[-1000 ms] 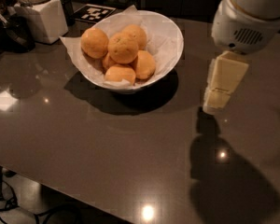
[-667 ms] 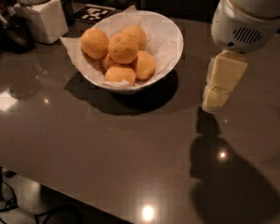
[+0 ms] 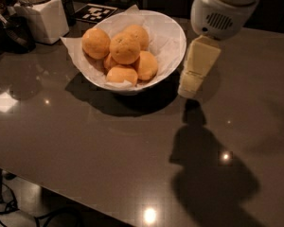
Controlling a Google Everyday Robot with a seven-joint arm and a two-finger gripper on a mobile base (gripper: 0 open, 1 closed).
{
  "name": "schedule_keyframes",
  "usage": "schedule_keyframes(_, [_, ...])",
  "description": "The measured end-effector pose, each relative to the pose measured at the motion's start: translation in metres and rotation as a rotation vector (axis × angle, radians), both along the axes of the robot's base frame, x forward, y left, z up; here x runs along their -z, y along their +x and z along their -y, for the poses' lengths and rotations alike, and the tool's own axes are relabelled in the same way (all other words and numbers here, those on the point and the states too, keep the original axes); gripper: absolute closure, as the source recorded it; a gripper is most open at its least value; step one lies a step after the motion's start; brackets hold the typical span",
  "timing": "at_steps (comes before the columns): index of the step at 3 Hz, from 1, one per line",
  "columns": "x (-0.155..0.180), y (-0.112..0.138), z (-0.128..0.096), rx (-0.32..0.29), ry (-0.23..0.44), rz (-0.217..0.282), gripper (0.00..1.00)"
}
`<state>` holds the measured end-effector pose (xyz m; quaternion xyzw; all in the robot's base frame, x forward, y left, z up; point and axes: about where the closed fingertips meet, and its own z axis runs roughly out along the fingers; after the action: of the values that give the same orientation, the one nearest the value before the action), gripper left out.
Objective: Pick orange from white bowl
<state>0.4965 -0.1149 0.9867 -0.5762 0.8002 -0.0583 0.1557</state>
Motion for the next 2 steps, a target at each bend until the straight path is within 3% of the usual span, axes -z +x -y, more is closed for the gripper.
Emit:
schedule_keyframes(1, [-0.0084,0.0332,-0.0268,0.067,0.006,-0.007,0.00])
schedule_keyframes(2, [-0.0127,0.0380,-0.0364,0.062,0.020,0.010,0.00])
